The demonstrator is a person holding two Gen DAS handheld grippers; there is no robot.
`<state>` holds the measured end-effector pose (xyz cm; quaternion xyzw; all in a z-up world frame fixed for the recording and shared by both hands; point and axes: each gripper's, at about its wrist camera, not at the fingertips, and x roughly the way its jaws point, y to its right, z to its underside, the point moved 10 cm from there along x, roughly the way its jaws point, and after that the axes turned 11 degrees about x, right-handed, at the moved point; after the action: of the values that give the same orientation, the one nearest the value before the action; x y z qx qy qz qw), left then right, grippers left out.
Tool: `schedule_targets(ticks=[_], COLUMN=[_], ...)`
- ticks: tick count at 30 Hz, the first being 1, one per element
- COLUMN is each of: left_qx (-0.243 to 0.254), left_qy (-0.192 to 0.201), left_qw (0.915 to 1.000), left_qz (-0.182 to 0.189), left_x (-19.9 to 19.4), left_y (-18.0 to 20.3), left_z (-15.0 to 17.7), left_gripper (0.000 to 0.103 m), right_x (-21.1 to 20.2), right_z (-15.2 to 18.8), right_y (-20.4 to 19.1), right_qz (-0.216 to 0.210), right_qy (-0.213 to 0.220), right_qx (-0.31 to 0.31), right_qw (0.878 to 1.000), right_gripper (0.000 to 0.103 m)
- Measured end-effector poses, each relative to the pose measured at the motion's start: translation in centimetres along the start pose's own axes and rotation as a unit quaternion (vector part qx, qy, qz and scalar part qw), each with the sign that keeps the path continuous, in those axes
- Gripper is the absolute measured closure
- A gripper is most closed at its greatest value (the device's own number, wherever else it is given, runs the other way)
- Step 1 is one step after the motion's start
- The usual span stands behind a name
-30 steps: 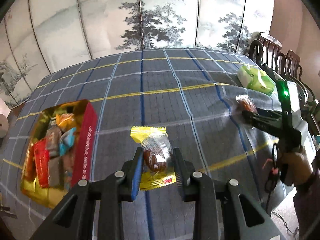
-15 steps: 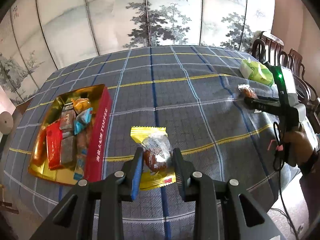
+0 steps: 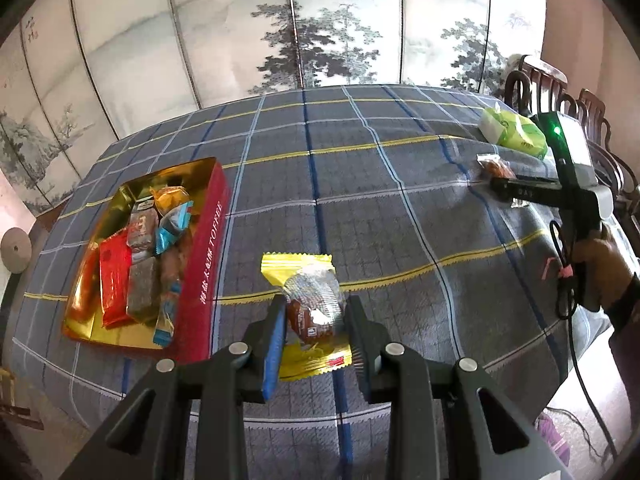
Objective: Organize snacks
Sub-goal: 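Carry the yellow-wrapped snack into the gold tin and open the left tool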
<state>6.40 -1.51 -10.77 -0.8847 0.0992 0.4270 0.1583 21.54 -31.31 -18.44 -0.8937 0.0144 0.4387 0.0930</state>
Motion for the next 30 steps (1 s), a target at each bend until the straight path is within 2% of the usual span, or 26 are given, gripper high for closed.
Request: schedule_targets(ticks=[15, 21, 28, 30], left_qx=[-0.008, -0.040, -0.078, -0.092], left_qy=[-0.007, -0.011, -0.008, -0.011], left_qw=[0.9999, 0.9991, 0.9944, 0.9925], left_qz=[0.006, -0.006, -0.072, -0.081], left_x=[-0.8, -1.6, -2.7, -2.7], left_y=[-1.2, -5.2, -13.6, -15.7], left_z=[1.7, 1.9, 2.0, 2.2], left_gripper=[0.073, 0.073, 0.073, 0.073], right_x=[0.0, 0.0, 0.0, 0.0], right_z=[0.0, 0.0, 0.0, 0.0], right_y=[0.0, 0.0, 0.0, 0.0], right_qz=[0.000, 0.000, 0.001, 0.001], right_qy=[0.000, 0.000, 0.000, 0.000], right_qx=[0.000, 0.000, 0.000, 0.000], right_qw=[1.000, 1.000, 1.000, 1.000], right_gripper=[0.063, 0.063, 0.063, 0.063])
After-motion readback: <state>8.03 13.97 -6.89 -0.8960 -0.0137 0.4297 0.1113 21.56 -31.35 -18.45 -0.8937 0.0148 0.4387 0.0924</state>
